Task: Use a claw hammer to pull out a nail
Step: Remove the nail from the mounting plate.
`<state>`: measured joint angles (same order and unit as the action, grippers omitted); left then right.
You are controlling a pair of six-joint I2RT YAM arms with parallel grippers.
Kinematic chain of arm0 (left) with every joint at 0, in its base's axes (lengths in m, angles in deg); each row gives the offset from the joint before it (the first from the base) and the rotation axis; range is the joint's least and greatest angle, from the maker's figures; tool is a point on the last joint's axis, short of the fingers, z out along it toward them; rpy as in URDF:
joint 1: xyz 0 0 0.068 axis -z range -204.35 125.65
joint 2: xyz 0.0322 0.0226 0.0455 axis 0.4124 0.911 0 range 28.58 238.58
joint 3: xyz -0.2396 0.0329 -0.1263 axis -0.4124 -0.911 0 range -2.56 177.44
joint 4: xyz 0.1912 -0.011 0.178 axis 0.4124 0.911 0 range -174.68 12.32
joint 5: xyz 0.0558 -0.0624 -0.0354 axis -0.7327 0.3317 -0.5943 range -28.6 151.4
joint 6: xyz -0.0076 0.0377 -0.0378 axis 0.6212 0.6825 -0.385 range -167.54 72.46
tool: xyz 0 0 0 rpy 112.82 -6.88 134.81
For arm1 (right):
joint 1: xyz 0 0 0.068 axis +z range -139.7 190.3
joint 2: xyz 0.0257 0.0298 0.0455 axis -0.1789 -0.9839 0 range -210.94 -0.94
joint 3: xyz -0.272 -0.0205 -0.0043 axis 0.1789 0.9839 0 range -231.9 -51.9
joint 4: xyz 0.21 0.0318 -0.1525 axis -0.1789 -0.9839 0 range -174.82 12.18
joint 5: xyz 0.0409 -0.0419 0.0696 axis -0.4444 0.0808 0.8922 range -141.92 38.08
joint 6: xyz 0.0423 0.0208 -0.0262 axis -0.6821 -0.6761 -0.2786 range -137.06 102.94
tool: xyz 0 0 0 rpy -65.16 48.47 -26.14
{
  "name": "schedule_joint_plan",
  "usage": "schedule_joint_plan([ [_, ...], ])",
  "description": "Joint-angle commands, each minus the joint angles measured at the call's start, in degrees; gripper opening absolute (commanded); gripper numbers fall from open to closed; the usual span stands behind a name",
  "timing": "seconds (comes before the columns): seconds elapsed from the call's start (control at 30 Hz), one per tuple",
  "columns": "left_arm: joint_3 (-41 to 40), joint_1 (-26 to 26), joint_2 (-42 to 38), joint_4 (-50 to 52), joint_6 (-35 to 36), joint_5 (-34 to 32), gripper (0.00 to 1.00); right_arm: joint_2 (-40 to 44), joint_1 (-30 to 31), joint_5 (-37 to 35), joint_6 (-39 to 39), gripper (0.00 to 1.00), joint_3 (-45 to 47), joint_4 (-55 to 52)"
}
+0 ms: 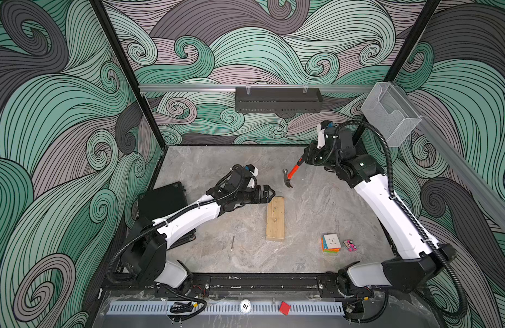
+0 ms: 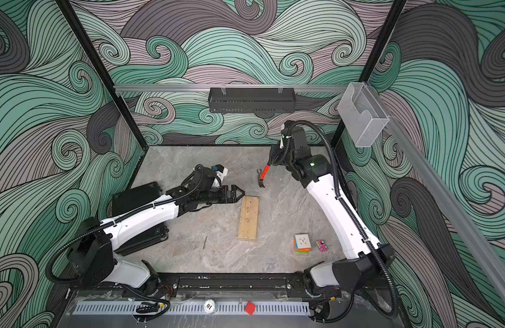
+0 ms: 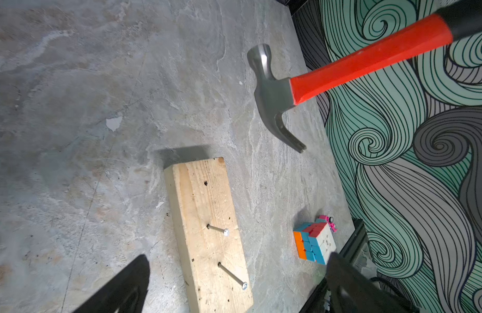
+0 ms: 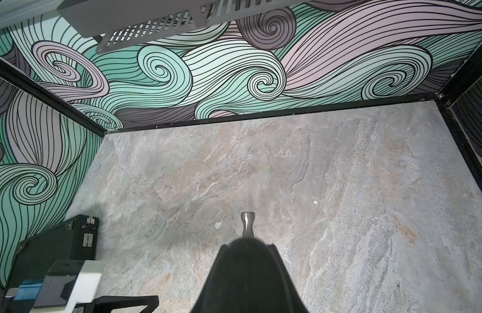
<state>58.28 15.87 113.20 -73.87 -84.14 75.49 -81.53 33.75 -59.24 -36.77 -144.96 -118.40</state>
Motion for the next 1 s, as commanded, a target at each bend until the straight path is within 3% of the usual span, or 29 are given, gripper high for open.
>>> schedule_joint_plan([
  [0.0,2.78,-0.33,1.70,2.58,2.79,3.17,0.99,2.45,-0.41,-1.22,0.02,0.08,-0.11,4.01],
  [0.6,2.97,-0.30,9.70,1.63,2.85,10.83,0.99,2.63,-0.50,-1.68,-0.33,0.08,0.26,3.79],
  [0.97,2.44,-0.26,11.18,1.63,3.13,11.40,0.98,2.59,-0.50,-1.75,-0.60,0.08,0.67,3.80],
])
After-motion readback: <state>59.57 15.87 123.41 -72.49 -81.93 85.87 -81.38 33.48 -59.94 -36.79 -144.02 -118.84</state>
